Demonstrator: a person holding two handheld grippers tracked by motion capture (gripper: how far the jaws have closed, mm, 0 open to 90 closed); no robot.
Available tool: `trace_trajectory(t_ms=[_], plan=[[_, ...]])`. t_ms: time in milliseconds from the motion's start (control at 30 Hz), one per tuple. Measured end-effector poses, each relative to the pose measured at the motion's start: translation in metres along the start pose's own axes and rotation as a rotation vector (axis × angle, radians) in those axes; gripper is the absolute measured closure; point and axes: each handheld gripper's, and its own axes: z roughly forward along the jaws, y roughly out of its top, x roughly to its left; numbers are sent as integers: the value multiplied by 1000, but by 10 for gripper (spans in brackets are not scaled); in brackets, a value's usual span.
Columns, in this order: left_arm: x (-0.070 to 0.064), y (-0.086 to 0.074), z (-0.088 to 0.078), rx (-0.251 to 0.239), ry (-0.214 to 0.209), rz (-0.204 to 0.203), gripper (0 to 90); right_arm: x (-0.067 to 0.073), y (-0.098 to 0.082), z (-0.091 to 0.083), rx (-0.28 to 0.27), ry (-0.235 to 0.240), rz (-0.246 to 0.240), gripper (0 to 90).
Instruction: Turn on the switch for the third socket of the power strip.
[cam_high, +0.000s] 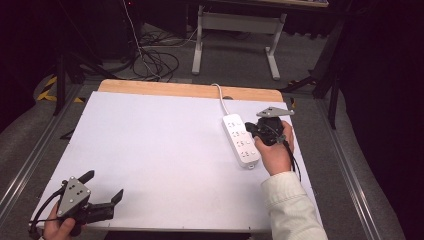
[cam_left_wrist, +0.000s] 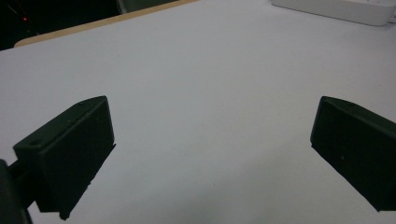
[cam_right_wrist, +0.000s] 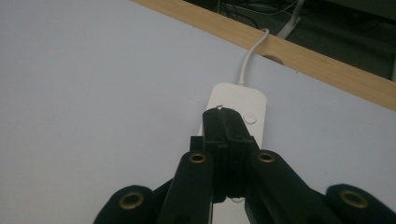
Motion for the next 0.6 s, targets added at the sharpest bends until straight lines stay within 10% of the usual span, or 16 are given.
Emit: trace_trajectory(t_ms=[600], plan=[[0,0,0,0,1,1,0,5,2,-28,-80,33,-27,796]])
